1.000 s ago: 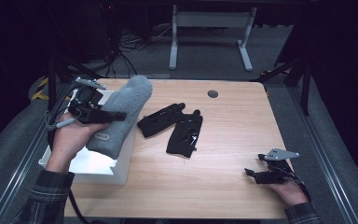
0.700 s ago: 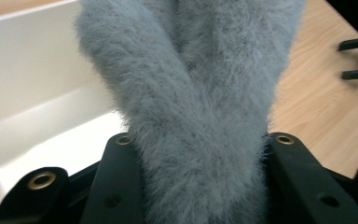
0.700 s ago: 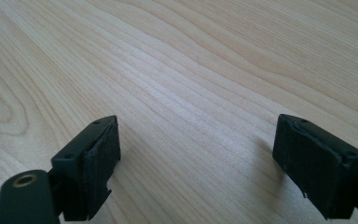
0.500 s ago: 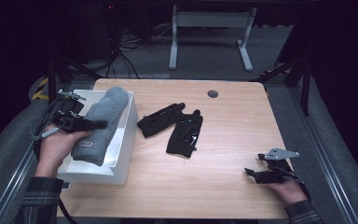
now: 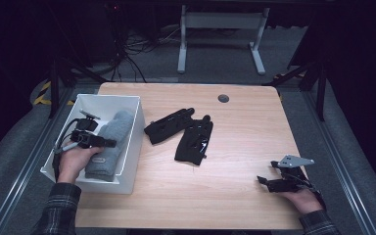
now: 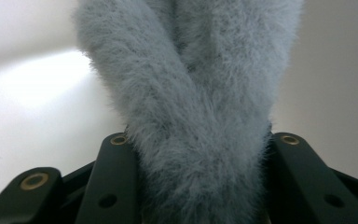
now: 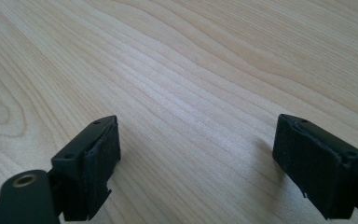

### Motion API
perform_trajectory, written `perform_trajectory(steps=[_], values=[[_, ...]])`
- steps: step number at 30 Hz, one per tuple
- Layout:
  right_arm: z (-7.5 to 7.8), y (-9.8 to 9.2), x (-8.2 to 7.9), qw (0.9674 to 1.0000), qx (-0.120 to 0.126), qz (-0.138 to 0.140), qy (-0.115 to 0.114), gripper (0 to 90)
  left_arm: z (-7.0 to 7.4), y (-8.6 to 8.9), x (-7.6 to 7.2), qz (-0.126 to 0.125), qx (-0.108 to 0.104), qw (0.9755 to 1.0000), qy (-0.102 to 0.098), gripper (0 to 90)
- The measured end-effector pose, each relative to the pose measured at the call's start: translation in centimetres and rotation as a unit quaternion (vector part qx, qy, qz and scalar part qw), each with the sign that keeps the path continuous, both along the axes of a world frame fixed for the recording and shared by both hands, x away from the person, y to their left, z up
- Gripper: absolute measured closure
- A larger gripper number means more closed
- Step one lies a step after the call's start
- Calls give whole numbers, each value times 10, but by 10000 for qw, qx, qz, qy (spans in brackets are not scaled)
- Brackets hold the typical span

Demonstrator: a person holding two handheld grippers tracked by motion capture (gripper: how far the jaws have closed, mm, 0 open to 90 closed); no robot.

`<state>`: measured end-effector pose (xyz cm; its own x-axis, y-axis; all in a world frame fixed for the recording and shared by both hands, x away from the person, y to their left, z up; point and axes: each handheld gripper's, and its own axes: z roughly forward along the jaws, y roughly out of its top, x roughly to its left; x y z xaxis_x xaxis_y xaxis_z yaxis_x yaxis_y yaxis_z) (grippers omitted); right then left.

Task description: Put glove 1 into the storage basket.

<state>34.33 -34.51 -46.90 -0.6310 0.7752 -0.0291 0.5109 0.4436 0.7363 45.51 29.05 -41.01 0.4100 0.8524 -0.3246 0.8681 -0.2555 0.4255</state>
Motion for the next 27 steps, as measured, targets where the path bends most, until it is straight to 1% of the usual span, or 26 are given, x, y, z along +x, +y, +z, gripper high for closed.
perform_trajectory(steps=[1,2,3,4,5,6,7,8,9,10,11,12,14,15,16,17,18,20,21,22,23,24,25,27], values=[[0,0,0,10000,-1,0,0,155,-3,1,1,16,-11,10000,20,590],[0,0,0,10000,-1,1,0,155,-8,3,3,39,-65,9999,112,579],[0,0,0,10000,0,1,0,155,-12,4,4,66,-56,9999,150,555],[0,0,0,10000,0,1,-1,155,-16,6,5,111,-56,9998,128,520],[0,0,0,10000,-1,0,0,155,-17,7,5,148,-105,9998,122,460],[0,0,0,10000,-1,1,0,155,-18,9,5,191,-138,9997,82,406],[0,0,0,10000,5,-3,0,155,-17,10,5,200,-98,9997,39,335],[0,0,0,10000,4,-3,1,155,-16,11,4,234,-57,9997,-73,293],[0,0,0,10000,3,-1,1,155,-14,12,3,272,-51,9995,-137,262],[0,0,0,10000,6,-4,2,155,-11,13,2,280,-156,9992,-223,255],[0,0,0,10000,1,1,0,155,-9,13,1,313,-179,9990,-253,220],[0,0,0,10000,1,0,0,155,-5,12,0,334,-142,9989,-311,209],[0,0,0,10000,-1,-1,1,155,1,9,-2,353,26,9984,-443,175],[0,0,0,10000,0,1,-1,155,4,9,-3,377,-8,9979,-520,169],[0,0,0,10000,-1,0,-1,155,6,9,-3,393,-37,9977,-551,166],[0,0,0,10000,0,1,0,155,11,8,-4,413,-27,9973,-599,163],[0,0,0,10000,0,1,-1,155,15,8,-5,419,33,9968,-675,151],[0,0,0,10000,-1,2,-1,155,25,6,-8,400,28,9959,-806,151],[0,0,0,10000,-1,2,-1,155,30,5,-9,395,15,9950,-913,151],[0,0,0,10000,0,2,-1,155,35,4,-10,378,10,9946,-962,149],[0,0,0,10000,2,-1,-1,155,41,2,-12,344,-2,9940,-1034,149],[0,0,0,10000,-4,3,-2,155,49,-2,-14,293,-17,9930,-1147,149],[0,0,0,10000,-3,4,-2,155,54,-4,-15,246,-55,9926,-1184,149],[0,0,0,10000,-5,5,-3,155,63,-11,-18,165,-76,9912,-1314,148]])
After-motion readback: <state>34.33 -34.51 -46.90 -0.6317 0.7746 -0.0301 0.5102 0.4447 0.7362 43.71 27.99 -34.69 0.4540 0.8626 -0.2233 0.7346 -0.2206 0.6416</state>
